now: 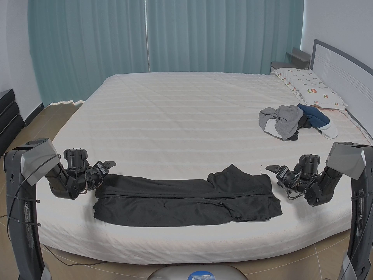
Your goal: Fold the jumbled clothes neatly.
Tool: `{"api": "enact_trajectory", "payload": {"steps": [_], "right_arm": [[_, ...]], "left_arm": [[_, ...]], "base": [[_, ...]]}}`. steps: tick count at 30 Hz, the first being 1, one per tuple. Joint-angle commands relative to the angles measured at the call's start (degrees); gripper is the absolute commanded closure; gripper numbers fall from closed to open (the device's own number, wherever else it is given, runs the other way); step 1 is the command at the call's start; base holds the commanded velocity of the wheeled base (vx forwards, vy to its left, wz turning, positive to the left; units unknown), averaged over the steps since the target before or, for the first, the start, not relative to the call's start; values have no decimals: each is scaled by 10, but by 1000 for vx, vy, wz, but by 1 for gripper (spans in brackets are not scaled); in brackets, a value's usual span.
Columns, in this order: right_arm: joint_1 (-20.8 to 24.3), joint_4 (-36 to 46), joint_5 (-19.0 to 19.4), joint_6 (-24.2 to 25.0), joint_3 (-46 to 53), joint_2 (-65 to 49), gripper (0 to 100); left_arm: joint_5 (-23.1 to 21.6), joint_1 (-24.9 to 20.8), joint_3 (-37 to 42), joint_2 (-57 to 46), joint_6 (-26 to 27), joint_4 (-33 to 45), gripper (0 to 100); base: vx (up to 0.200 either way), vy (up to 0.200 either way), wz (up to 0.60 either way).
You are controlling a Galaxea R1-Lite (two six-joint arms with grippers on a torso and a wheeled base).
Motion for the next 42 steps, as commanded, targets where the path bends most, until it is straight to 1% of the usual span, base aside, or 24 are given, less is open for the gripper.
{"api": "enact_trajectory", "payload": {"steps": [1,2,7,10,11,13,14,17,42], "right_arm": [[3,0,0,0,-3,11,0],[3,0,-1,0,-4,11,0],[3,1,-1,0,-12,12,0],[4,10,-1,0,-19,12,0],[5,16,-2,0,-23,12,0],[5,20,-3,0,-28,13,0],[5,20,-3,0,-29,13,0],[5,20,-3,0,-32,13,0],[27,40,-6,1,-50,26,0]], "left_arm": [[2,1,3,9,10,0,0],[2,2,3,9,13,-1,100],[4,6,4,15,19,-3,100],[26,7,5,15,19,-7,100],[49,10,4,17,20,-11,100],[72,14,3,16,20,-24,100],[76,16,3,15,20,-35,100],[76,20,5,15,19,-49,100],[78,18,7,24,20,-49,100]], "base": [[0,0,0],[0,0,0],[0,0,0],[0,0,0],[0,0,0],[0,0,0],[0,0,0],[0,0,0],[0,0,0]]}}
